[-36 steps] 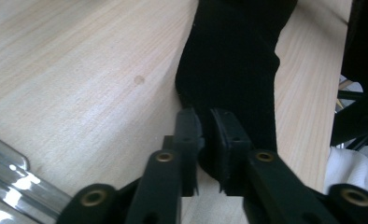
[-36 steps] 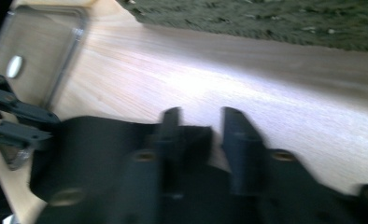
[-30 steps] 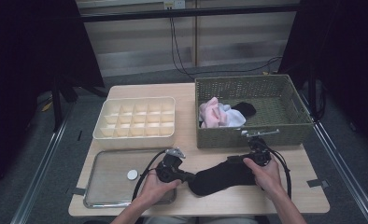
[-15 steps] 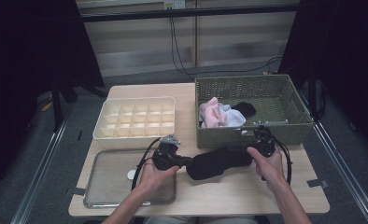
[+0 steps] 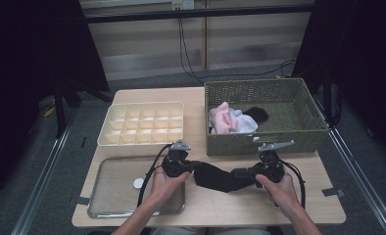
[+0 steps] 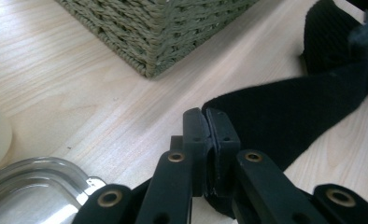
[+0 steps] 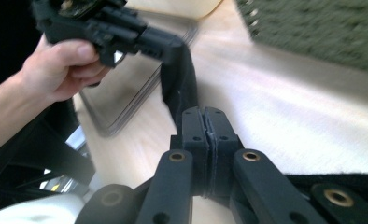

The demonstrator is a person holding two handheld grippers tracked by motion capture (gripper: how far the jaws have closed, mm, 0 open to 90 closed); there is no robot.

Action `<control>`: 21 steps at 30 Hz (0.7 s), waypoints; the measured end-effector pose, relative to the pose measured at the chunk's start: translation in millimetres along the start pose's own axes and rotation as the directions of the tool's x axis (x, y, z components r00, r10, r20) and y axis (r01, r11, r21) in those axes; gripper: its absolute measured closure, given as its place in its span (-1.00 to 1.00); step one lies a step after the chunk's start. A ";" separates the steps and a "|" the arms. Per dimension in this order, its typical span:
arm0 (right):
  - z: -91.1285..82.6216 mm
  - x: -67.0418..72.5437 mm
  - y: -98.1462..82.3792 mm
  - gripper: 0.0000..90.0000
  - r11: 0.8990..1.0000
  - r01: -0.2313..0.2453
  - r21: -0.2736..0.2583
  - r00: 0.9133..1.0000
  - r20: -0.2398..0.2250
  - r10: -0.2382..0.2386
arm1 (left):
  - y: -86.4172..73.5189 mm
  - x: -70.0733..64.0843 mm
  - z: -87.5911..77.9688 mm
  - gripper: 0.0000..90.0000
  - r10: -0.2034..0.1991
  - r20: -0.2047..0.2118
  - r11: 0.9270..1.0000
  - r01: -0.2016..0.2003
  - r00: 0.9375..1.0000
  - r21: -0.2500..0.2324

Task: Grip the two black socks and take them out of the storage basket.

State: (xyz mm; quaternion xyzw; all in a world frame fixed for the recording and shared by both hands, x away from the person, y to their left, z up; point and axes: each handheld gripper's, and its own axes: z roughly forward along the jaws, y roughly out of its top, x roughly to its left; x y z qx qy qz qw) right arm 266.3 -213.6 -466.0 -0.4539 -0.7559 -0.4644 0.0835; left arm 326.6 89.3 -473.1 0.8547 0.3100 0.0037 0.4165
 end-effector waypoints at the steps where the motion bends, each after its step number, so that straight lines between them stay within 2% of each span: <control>1: 0.1 2.0 -3.1 0.96 1.000 0.006 0.012 1.000 0.003 -0.006 | -0.4 -1.1 -0.7 0.94 -0.001 0.006 1.000 0.001 1.000 -0.005; 3: 0.2 6.9 -13.3 0.96 1.000 0.006 0.029 1.000 -0.004 -0.006 | -1.9 -3.8 -1.9 0.94 0.012 0.010 1.000 -0.012 1.000 -0.011; 5: -0.1 10.1 -21.9 0.95 0.998 0.021 0.054 1.000 0.010 -0.022 | -1.7 -7.3 -3.9 0.94 0.031 0.015 0.999 -0.031 0.999 -0.007; 7: -0.1 9.8 -29.6 0.95 0.998 -0.001 0.058 1.000 0.008 0.000 | -1.5 -9.6 -4.4 0.94 0.031 0.023 0.999 -0.030 0.999 -0.013; 9: 3.7 10.3 -36.2 0.94 0.996 0.002 0.090 1.000 0.014 -0.004 | -1.1 -12.1 -4.2 0.94 0.045 0.027 0.999 -0.045 0.999 -0.014; 10: 6.1 11.0 -39.3 0.94 0.994 0.000 0.112 1.000 0.014 -0.002 | -1.2 -13.6 -3.5 0.94 0.041 0.034 0.999 -0.040 0.999 -0.022; 13: 12.2 13.0 -46.6 0.94 0.987 0.003 0.158 0.999 0.036 -0.009 | -0.1 -19.8 -5.3 0.94 0.076 0.054 0.997 -0.074 0.996 -0.033; 15: 14.3 12.5 -48.5 0.95 0.984 0.002 0.176 0.998 0.055 -0.012 | 1.2 -24.6 -8.2 0.94 0.080 0.074 0.996 -0.077 0.994 -0.052; 16: 14.9 11.1 -48.9 0.95 0.985 -0.004 0.171 0.999 0.050 -0.005 | 1.7 -27.4 -10.4 0.94 0.080 0.088 0.995 -0.074 0.993 -0.066; 19: 16.5 10.3 -47.5 0.97 0.989 -0.022 0.149 0.997 0.083 0.009 | 2.8 -39.6 -17.6 0.94 0.135 0.135 0.988 -0.123 0.982 -0.097; 21: 17.2 9.2 -44.9 0.97 0.992 -0.029 0.123 0.991 0.131 0.012 | 2.3 -47.6 -20.4 0.94 0.167 0.172 0.983 -0.151 0.971 -0.104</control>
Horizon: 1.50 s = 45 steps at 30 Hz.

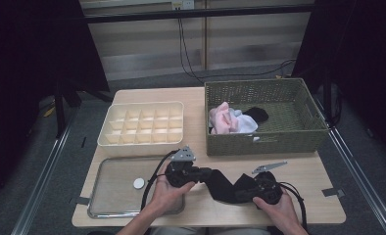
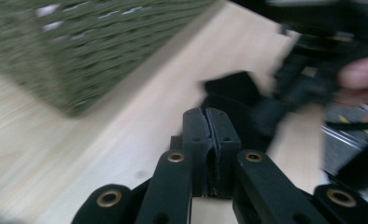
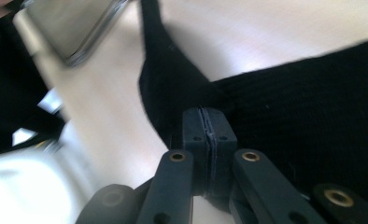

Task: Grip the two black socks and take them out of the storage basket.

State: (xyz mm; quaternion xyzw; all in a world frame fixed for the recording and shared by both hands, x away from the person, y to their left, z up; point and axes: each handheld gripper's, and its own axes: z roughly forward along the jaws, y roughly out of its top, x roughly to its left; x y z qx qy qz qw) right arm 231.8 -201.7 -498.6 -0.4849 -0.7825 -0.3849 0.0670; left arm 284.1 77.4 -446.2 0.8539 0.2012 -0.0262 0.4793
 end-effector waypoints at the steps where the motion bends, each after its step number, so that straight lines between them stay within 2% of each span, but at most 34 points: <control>1: 0.0 -1.1 1.9 0.97 1.000 -0.008 -0.015 1.000 0.025 0.008 | 0.1 -3.2 0.1 0.94 0.006 0.010 1.000 -0.006 1.000 0.003; 3: -0.2 -6.3 6.4 0.97 0.999 -0.018 -0.044 0.998 0.064 0.020 | -1.1 -6.9 1.0 0.94 0.017 0.053 1.000 -0.018 0.998 0.012; 4: -0.4 -9.1 8.1 0.97 0.998 -0.025 -0.058 0.997 0.078 0.030 | -2.2 -8.3 1.4 0.94 0.028 0.056 0.999 -0.029 0.998 0.023; 8: -3.1 -17.9 10.5 0.95 0.994 -0.054 -0.100 0.991 0.113 0.065 | -9.9 -9.3 5.3 0.93 0.023 0.131 0.997 -0.033 0.991 0.071; 10: -5.6 -20.7 10.7 0.83 0.991 -0.070 -0.116 0.986 0.140 0.086 | -15.3 -11.7 8.3 0.93 0.027 0.140 0.992 -0.044 0.990 0.122; 11: -6.4 -22.1 10.4 0.79 0.991 -0.070 -0.116 0.986 0.142 0.086 | -18.3 -13.1 9.9 0.93 0.037 0.144 0.988 -0.058 0.989 0.144; 12: -7.5 -22.7 9.9 0.67 0.990 -0.082 -0.115 0.988 0.124 0.096 | -21.6 -14.4 11.5 0.93 0.030 0.150 0.987 -0.053 0.988 0.152; 14: -11.1 -21.5 9.4 0.51 0.990 -0.073 -0.118 0.991 0.103 0.085 | -26.2 -14.9 12.7 0.92 0.022 0.174 0.983 -0.053 0.984 0.173; 16: -17.0 -20.2 9.5 0.38 0.987 -0.071 -0.141 0.994 0.075 0.082 | -29.2 -17.1 13.1 0.92 0.031 0.184 0.977 -0.068 0.983 0.203; 18: -23.3 -19.1 10.4 0.38 0.985 -0.069 -0.161 0.995 0.064 0.081 | -31.4 -19.8 12.9 0.90 0.057 0.192 0.969 -0.100 0.980 0.224; 20: -29.5 -21.0 10.9 0.40 0.979 -0.073 -0.188 0.994 0.070 0.088 | -33.6 -19.1 11.6 0.88 0.046 0.202 0.970 -0.092 0.978 0.226; 23: -33.7 -27.2 11.6 0.42 0.976 -0.087 -0.201 0.992 0.071 0.103 | -36.1 -16.5 9.2 0.86 0.041 0.188 0.966 -0.087 0.981 0.244; 25: -34.6 -30.1 11.5 0.44 0.975 -0.095 -0.200 0.992 0.060 0.109 | -37.7 -13.9 6.6 0.88 0.023 0.195 0.971 -0.068 0.981 0.230; 28: -35.9 -32.2 13.5 0.43 0.979 -0.077 -0.188 0.995 0.052 0.088 | -41.0 -10.4 4.6 0.88 -0.029 0.211 0.977 -0.017 0.977 0.214; 29: -36.5 -32.6 14.9 0.42 0.980 -0.080 -0.184 0.994 0.055 0.092 | -41.6 -8.7 3.2 0.87 -0.044 0.212 0.974 -0.006 0.976 0.228; 30: -37.4 -34.1 16.9 0.39 0.979 -0.084 -0.185 0.994 0.057 0.096 | -43.4 -6.7 3.1 0.85 -0.063 0.221 0.976 0.013 0.973 0.218; 32: -37.8 -37.0 21.0 0.40 0.978 -0.081 -0.191 0.994 0.063 0.094 | -44.6 -4.3 0.6 0.82 -0.081 0.210 0.976 0.035 0.974 0.215; 33: -36.9 -38.6 22.8 0.40 0.979 -0.077 -0.187 0.993 0.069 0.092 | -44.7 -4.1 0.8 0.76 -0.107 0.213 0.978 0.064 0.971 0.199; 34: -35.3 -40.9 23.9 0.42 0.979 -0.085 -0.184 0.992 0.073 0.099 | -43.1 -4.6 0.2 0.72 -0.114 0.215 0.978 0.072 0.970 0.194; 35: -33.3 -43.8 24.8 0.42 0.981 -0.083 -0.176 0.992 0.079 0.098 | -41.1 -5.3 0.0 0.67 -0.116 0.229 0.979 0.073 0.967 0.188; 37: -29.9 -48.4 26.6 0.43 0.983 -0.084 -0.162 0.991 0.094 0.100 | -36.4 -8.2 1.8 0.46 -0.108 0.261 0.987 0.072 0.959 0.145; 38: -29.0 -49.4 27.8 0.44 0.985 -0.079 -0.157 0.990 0.100 0.095 | -33.5 -10.7 3.2 0.46 -0.110 0.264 0.988 0.076 0.958 0.136; 39: -28.4 -50.3 29.0 0.45 0.984 -0.077 -0.158 0.990 0.105 0.094 | -31.0 -12.7 4.7 0.45 -0.098 0.254 0.988 0.063 0.962 0.142; 40: -28.0 -51.4 30.0 0.46 0.984 -0.082 -0.161 0.989 0.106 0.100 | -29.2 -14.0 6.6 0.45 -0.096 0.245 0.986 0.059 0.965 0.154; 42: -26.0 -53.4 31.2 0.52 0.985 -0.082 -0.154 0.989 0.109 0.099 | -30.0 -14.2 12.9 0.49 -0.117 0.239 0.984 0.080 0.964 0.162; 43: -24.2 -54.5 30.7 0.54 0.986 -0.084 -0.144 0.988 0.117 0.101 | -31.9 -14.6 16.1 0.52 -0.124 0.239 0.979 0.080 0.963 0.186; 44: -22.0 -55.1 29.8 0.55 0.988 -0.084 -0.127 0.987 0.125 0.100 | -34.8 -15.8 20.1 0.56 -0.124 0.231 0.975 0.075 0.965 0.208; 45: -20.0 -55.6 28.5 0.57 0.990 -0.083 -0.111 0.986 0.136 0.098 | -37.1 -16.1 23.2 0.59 -0.118 0.206 0.967 0.066 0.971 0.247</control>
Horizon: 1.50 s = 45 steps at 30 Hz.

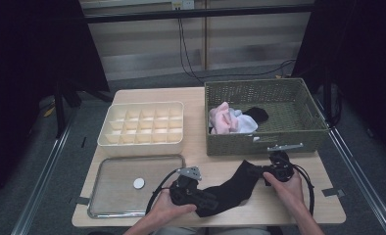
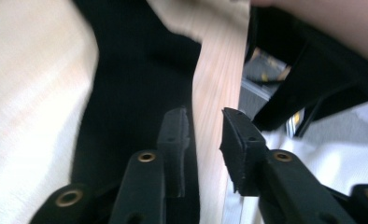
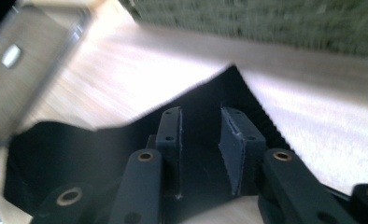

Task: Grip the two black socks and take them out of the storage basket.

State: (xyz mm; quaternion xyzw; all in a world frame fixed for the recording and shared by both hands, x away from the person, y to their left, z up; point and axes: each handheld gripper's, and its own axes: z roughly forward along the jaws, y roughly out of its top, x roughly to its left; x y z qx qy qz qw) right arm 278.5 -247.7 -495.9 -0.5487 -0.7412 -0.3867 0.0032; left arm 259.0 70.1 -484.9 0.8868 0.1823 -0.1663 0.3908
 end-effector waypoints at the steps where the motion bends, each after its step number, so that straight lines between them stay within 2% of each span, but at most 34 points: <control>1: 0.6 -0.4 -1.7 0.61 1.000 0.000 0.004 1.000 0.004 0.000 | -2.3 2.0 2.7 0.61 -0.014 0.002 1.000 0.014 1.000 0.027; 2: -0.1 -1.2 -2.3 0.61 1.000 0.001 0.005 1.000 0.001 -0.001 | -4.9 4.5 5.3 0.63 -0.033 0.012 0.999 0.033 0.999 0.032; 3: -1.6 -1.6 -2.9 0.61 1.000 0.000 0.005 1.000 0.007 0.000 | -6.4 8.0 7.2 0.64 -0.057 0.004 0.997 0.057 0.998 0.054; 5: -5.1 -3.6 -6.0 0.62 1.000 -0.014 -0.003 1.000 0.017 0.014 | -6.6 12.1 6.6 0.70 -0.095 0.011 0.995 0.094 0.995 0.044; 6: -7.4 -4.3 -8.6 0.63 1.000 -0.024 -0.004 1.000 0.015 0.024 | -6.1 12.6 4.6 0.70 -0.088 -0.017 0.995 0.089 0.996 0.045; 10: -14.6 -4.7 -15.9 0.66 0.999 -0.041 -0.003 0.999 0.029 0.041 | -6.4 18.2 -1.0 0.70 -0.093 -0.056 0.995 0.095 0.994 0.033; 12: -17.6 -2.3 -19.7 0.66 0.999 -0.033 0.002 0.999 0.038 0.033 | -6.4 21.4 -4.1 0.70 -0.100 -0.076 0.994 0.102 0.992 0.027; 13: -19.9 0.2 -22.9 0.65 1.000 -0.031 0.003 0.998 0.049 0.031 | -6.5 22.3 -4.7 0.70 -0.112 -0.074 0.993 0.114 0.991 0.024; 15: -22.9 2.8 -28.4 0.65 0.999 -0.032 0.006 0.999 0.040 0.031 | -4.8 24.7 -6.8 0.70 -0.108 -0.096 0.993 0.111 0.989 0.027; 16: -25.0 4.4 -31.8 0.65 1.000 -0.029 0.011 0.999 0.040 0.028 | -2.3 25.1 -8.0 0.67 -0.097 -0.135 0.994 0.102 0.986 0.032; 17: -26.7 6.5 -35.1 0.65 1.000 -0.023 0.018 0.999 0.035 0.022 | 0.2 27.1 -9.3 0.62 -0.085 -0.153 0.995 0.092 0.985 0.040; 18: -28.3 8.8 -38.3 0.65 0.999 -0.025 0.026 0.999 0.027 0.024 | 2.2 28.9 -8.9 0.61 -0.098 -0.167 0.994 0.104 0.981 0.028; 19: -30.2 10.9 -41.1 0.65 0.999 -0.020 0.036 1.000 0.023 0.019 | 4.8 30.7 -9.4 0.60 -0.101 -0.175 0.993 0.110 0.979 0.040; 21: -33.6 13.7 -45.7 0.63 0.999 -0.013 0.048 1.000 0.014 0.012 | 11.0 34.0 -10.6 0.59 -0.084 -0.200 0.994 0.095 0.976 0.048; 22: -35.2 14.1 -47.3 0.62 0.999 -0.012 0.043 1.000 0.013 0.012 | 13.4 35.2 -11.6 0.59 -0.105 -0.179 0.994 0.110 0.978 0.024; 23: -36.5 14.4 -48.3 0.62 0.999 -0.017 0.033 1.000 0.016 0.016 | 15.6 35.5 -13.0 0.60 -0.106 -0.171 0.994 0.110 0.980 0.016; 25: -40.1 13.4 -48.3 0.63 1.000 -0.029 -0.008 0.999 0.026 0.029 | 17.4 33.1 -15.4 0.62 -0.097 -0.195 0.994 0.103 0.976 0.023; 26: -41.5 13.2 -47.8 0.63 0.999 -0.035 -0.019 0.999 0.032 0.035 | 15.9 32.3 -16.5 0.63 -0.108 -0.178 0.994 0.112 0.978 0.012; 27: -43.2 13.2 -47.3 0.62 0.999 -0.033 -0.037 0.998 0.047 0.035 | 14.0 31.0 -17.8 0.63 -0.104 -0.181 0.994 0.108 0.978 0.016; 28: -44.6 12.9 -47.0 0.59 0.998 -0.027 -0.049 0.998 0.058 0.030 | 11.7 30.0 -19.2 0.63 -0.090 -0.206 0.994 0.099 0.974 0.034; 29: -45.5 12.3 -47.1 0.57 0.998 -0.034 -0.049 0.997 0.069 0.038 | 8.6 30.7 -18.8 0.62 -0.104 -0.200 0.993 0.112 0.974 0.031; 31: -44.0 9.4 -47.8 0.53 0.998 -0.039 -0.042 0.995 0.095 0.043 | 3.4 36.1 -17.7 0.60 -0.108 -0.228 0.991 0.122 0.968 0.046; 33: -41.9 7.7 -46.8 0.54 0.999 -0.038 -0.034 0.994 0.097 0.041 | 3.5 41.4 -18.5 0.60 -0.129 -0.214 0.990 0.138 0.968 0.027; 34: -41.0 8.1 -44.9 0.54 0.999 -0.034 -0.033 0.994 0.106 0.037 | 4.4 42.3 -17.8 0.60 -0.131 -0.224 0.990 0.139 0.966 0.021; 35: -39.9 7.7 -43.6 0.53 0.999 -0.025 -0.032 0.993 0.111 0.028 | 5.5 44.0 -16.8 0.61 -0.134 -0.213 0.990 0.140 0.968 0.012; 36: -38.4 6.8 -41.8 0.53 0.999 -0.030 -0.029 0.993 0.114 0.034 | 7.1 44.9 -15.7 0.62 -0.134 -0.216 0.990 0.140 0.967 0.011; 37: -36.7 5.0 -39.7 0.54 0.999 -0.031 -0.034 0.993 0.111 0.034 | 8.6 45.7 -14.6 0.63 -0.127 -0.217 0.991 0.133 0.968 0.011; 38: -35.6 4.4 -37.3 0.55 0.999 -0.033 -0.030 0.993 0.114 0.037 | 10.4 46.0 -14.4 0.63 -0.100 -0.230 0.993 0.110 0.968 0.033; 41: -31.3 1.2 -30.4 0.55 1.000 -0.009 -0.020 0.993 0.119 0.011 | 13.5 45.9 -11.0 0.63 -0.089 -0.246 0.995 0.098 0.965 0.026; 42: -30.3 -0.9 -28.3 0.55 1.000 -0.008 -0.023 0.993 0.117 0.011 | 13.8 46.0 -10.2 0.64 -0.089 -0.239 0.995 0.097 0.967 0.021; 44: -30.3 -4.9 -25.9 0.64 1.000 -0.014 -0.022 0.993 0.121 0.016 | 13.7 45.4 -10.4 0.66 -0.085 -0.249 0.995 0.095 0.965 0.026; 45: -30.9 -6.7 -26.1 0.69 1.000 -0.008 -0.021 0.992 0.124 0.011 | 11.9 46.2 -11.3 0.66 -0.081 -0.240 0.996 0.089 0.967 0.021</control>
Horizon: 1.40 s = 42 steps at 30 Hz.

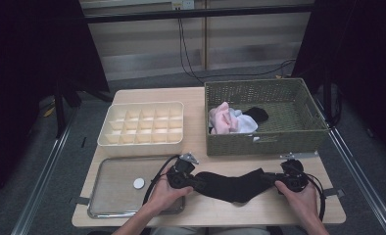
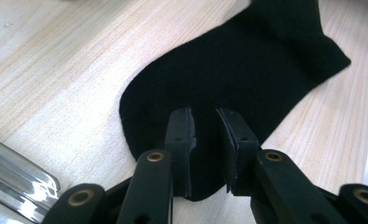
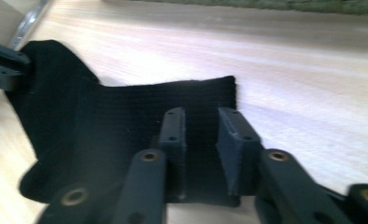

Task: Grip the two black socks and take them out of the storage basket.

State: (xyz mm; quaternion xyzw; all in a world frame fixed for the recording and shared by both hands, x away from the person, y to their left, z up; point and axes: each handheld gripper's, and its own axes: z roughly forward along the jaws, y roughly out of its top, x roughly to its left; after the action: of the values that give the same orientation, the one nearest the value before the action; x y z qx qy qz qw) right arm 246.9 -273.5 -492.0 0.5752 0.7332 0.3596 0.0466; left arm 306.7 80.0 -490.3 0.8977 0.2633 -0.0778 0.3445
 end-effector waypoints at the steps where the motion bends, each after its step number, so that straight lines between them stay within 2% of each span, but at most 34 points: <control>1: -1.1 -2.3 -1.0 0.72 1.000 0.001 0.000 1.000 -0.001 -0.001 | -1.4 -0.3 0.0 0.66 -0.019 0.006 1.000 0.019 1.000 -0.010; 3: -3.7 -4.7 -3.1 0.79 1.000 -0.012 0.001 1.000 0.007 0.012 | -3.6 -1.0 -0.1 0.67 -0.022 0.013 1.000 0.022 1.000 -0.020; 4: -5.3 -5.3 -4.3 0.82 1.000 -0.001 0.007 1.000 0.017 0.000 | -3.8 -2.8 -0.5 0.67 -0.014 0.008 1.000 0.014 1.000 -0.011; 6: -8.3 -7.2 -7.2 0.85 1.000 -0.004 0.007 1.000 0.015 0.004 | -4.4 -4.7 1.6 0.68 -0.016 0.036 1.000 0.016 0.999 -0.016; 7: -9.9 -8.1 -8.4 0.85 1.000 -0.004 0.010 1.000 0.020 0.004 | -4.0 -6.2 2.1 0.69 -0.022 0.023 1.000 0.022 1.000 -0.012; 8: -11.4 -8.9 -9.5 0.85 1.000 -0.011 0.010 1.000 0.020 0.011 | -3.8 -6.6 3.9 0.69 -0.020 0.046 1.000 0.021 0.999 -0.019; 10: -13.6 -10.3 -11.7 0.85 1.000 -0.017 0.008 1.000 0.020 0.016 | -2.2 -10.4 5.7 0.69 -0.009 0.040 1.000 0.010 0.999 -0.008; 13: -15.5 -11.2 -12.8 0.77 1.000 -0.010 0.009 1.000 0.007 0.010 | -1.4 -10.4 7.0 0.63 -0.020 0.061 1.000 0.021 0.998 -0.019; 15: -16.0 -10.9 -12.7 0.69 1.000 -0.009 -0.002 1.000 -0.020 0.009 | -0.1 -10.2 5.3 0.56 -0.001 0.064 1.000 0.002 0.998 -0.017; 16: -16.9 -10.8 -12.2 0.67 1.000 -0.010 -0.011 0.999 -0.038 0.010 | 0.1 -10.4 3.8 0.55 0.011 0.074 0.999 -0.008 0.997 -0.035; 17: -18.5 -10.3 -11.2 0.66 0.999 -0.017 -0.027 0.998 -0.067 0.015 | 0.5 -11.0 1.1 0.53 0.012 0.066 0.999 -0.009 0.998 -0.047; 19: -22.8 -8.3 -8.4 0.61 0.998 -0.022 -0.057 0.995 -0.099 0.016 | 0.7 -11.1 -4.4 0.49 0.004 0.064 0.998 0.000 0.998 -0.063; 20: -24.2 -7.1 -6.9 0.59 0.997 -0.019 -0.069 0.994 -0.110 0.011 | 0.2 -10.2 -7.2 0.46 -0.002 0.079 0.997 0.008 0.997 -0.075; 21: -25.4 -6.1 -5.4 0.57 0.997 -0.018 -0.074 0.993 -0.117 0.009 | -0.3 -10.0 -10.8 0.43 -0.011 0.069 0.997 0.017 0.998 -0.079; 22: -26.0 -5.1 -3.8 0.54 0.997 -0.016 -0.078 0.993 -0.121 0.007 | -1.4 -8.8 -14.9 0.41 -0.023 0.083 0.995 0.031 0.996 -0.095; 24: -27.2 -2.6 -0.4 0.48 0.996 -0.016 -0.086 0.991 -0.131 0.004 | -3.9 -8.6 -25.6 0.33 -0.049 0.072 0.990 0.058 0.996 -0.125; 27: -28.8 2.5 6.9 0.40 0.996 -0.004 -0.091 0.989 -0.145 -0.010 | -12.3 -8.1 -43.0 0.20 -0.058 0.048 0.986 0.065 0.997 -0.156; 29: -30.3 6.0 13.0 0.38 0.995 0.003 -0.102 0.989 -0.148 -0.019 | -20.8 -4.7 -53.5 0.09 -0.078 0.050 0.978 0.086 0.996 -0.190; 30: -31.2 7.5 16.4 0.35 0.994 0.004 -0.109 0.989 -0.150 -0.020 | -25.4 -2.3 -57.8 0.03 -0.087 0.066 0.974 0.099 0.994 -0.204; 34: -36.7 12.2 32.9 0.30 0.990 0.015 -0.137 0.988 -0.153 -0.036 | -38.4 5.7 -76.8 -0.17 -0.120 0.041 0.964 0.127 0.992 -0.235; 36: -40.6 14.3 41.2 0.30 0.988 0.018 -0.154 0.987 -0.154 -0.042 | -44.0 7.6 -87.4 -0.21 -0.117 0.035 0.959 0.122 0.992 -0.255; 40: -44.8 16.8 57.0 0.34 0.985 0.033 -0.171 0.986 -0.153 -0.060 | -56.3 13.4 -98.0 -0.31 -0.139 0.019 0.948 0.139 0.990 -0.286; 42: -45.5 18.7 64.6 0.37 0.983 0.047 -0.177 0.985 -0.153 -0.074 | -61.8 18.2 -99.1 -0.32 -0.165 0.018 0.942 0.163 0.986 -0.294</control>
State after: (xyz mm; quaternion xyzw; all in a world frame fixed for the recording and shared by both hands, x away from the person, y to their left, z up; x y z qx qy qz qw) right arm 271.1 -273.6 -414.5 0.5159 0.7177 0.4651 0.0487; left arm 285.5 191.6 -457.4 0.8116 0.3470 -0.0628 0.4658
